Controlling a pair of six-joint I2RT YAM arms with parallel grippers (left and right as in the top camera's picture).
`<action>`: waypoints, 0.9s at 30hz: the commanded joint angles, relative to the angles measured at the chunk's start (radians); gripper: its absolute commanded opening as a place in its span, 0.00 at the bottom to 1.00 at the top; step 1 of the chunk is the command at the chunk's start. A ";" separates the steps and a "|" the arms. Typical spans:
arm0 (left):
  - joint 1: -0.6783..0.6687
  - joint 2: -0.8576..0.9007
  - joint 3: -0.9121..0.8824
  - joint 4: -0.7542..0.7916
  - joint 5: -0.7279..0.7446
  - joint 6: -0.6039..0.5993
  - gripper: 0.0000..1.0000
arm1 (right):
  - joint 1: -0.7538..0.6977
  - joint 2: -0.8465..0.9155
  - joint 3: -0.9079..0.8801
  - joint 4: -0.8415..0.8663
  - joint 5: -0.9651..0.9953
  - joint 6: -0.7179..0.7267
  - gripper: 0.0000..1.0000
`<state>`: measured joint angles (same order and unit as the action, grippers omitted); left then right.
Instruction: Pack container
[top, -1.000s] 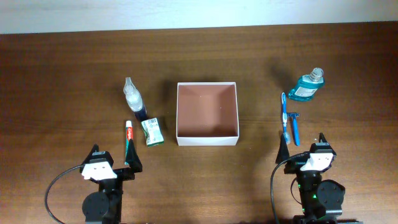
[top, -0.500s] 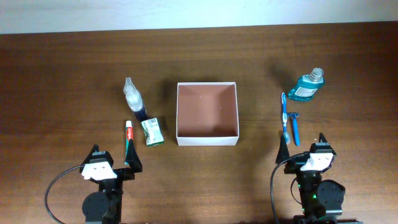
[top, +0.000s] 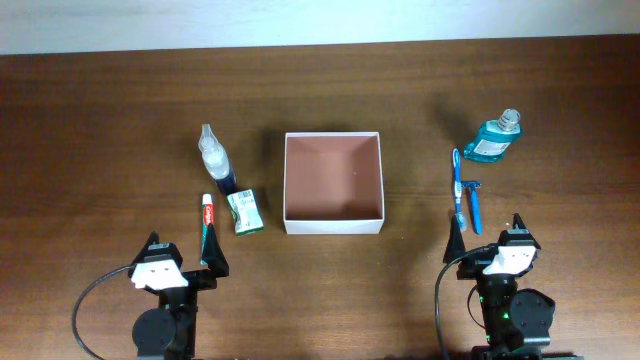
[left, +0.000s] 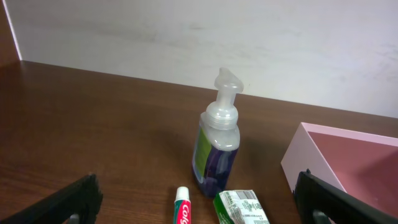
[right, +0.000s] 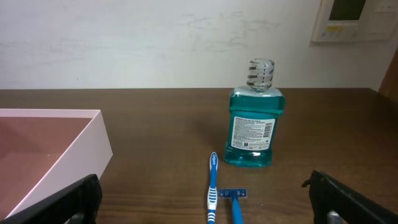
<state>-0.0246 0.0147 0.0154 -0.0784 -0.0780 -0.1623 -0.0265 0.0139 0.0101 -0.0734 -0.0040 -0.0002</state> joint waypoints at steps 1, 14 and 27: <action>0.008 -0.001 -0.006 0.002 0.011 -0.002 1.00 | -0.002 -0.010 -0.005 -0.006 0.019 0.000 0.99; 0.008 -0.001 -0.006 0.002 0.011 -0.002 0.99 | 0.000 -0.010 -0.005 0.089 -0.156 0.111 0.99; 0.008 -0.001 -0.006 0.002 0.011 -0.002 1.00 | 0.000 -0.010 0.023 0.115 -0.451 0.248 0.99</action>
<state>-0.0246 0.0147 0.0154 -0.0784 -0.0780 -0.1623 -0.0265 0.0139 0.0101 0.0360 -0.4152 0.2348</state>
